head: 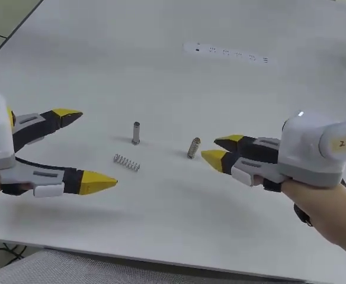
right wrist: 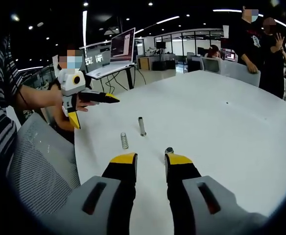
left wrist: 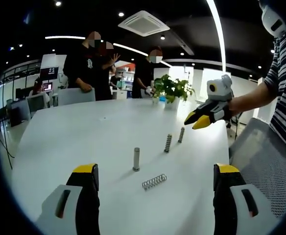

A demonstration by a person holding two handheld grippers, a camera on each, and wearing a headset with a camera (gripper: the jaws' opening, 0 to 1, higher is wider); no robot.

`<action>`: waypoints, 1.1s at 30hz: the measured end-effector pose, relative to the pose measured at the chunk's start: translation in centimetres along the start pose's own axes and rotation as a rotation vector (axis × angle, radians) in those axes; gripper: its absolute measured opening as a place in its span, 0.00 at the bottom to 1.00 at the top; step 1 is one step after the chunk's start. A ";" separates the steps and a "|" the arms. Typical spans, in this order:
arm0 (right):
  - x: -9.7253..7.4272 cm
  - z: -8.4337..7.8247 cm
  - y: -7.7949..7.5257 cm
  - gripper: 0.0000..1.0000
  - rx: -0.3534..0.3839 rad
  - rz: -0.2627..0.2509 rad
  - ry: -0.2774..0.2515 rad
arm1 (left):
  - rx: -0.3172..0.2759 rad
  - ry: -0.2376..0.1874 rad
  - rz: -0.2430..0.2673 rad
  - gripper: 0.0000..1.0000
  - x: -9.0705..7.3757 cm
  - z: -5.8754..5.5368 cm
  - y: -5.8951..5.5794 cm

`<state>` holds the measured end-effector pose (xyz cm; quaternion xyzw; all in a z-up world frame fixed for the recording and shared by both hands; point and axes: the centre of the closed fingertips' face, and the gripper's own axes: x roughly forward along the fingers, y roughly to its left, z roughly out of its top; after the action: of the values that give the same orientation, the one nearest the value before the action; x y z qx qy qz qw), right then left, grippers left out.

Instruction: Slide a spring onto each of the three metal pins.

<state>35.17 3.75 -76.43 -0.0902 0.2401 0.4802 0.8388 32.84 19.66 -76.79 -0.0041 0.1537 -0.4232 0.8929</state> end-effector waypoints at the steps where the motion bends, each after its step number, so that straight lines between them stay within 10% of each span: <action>1: 0.0 0.0 0.1 0.25 -0.001 0.001 -0.001 | -0.001 0.000 0.001 0.97 0.0 0.0 0.0; 33: 8.4 2.9 5.6 0.23 -0.180 0.179 0.076 | -0.004 -0.002 0.013 0.96 -0.1 0.2 0.2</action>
<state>34.94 14.20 -77.57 -0.1615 0.2348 0.5691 0.7713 32.99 19.83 -76.61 -0.0054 0.1537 -0.4170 0.8958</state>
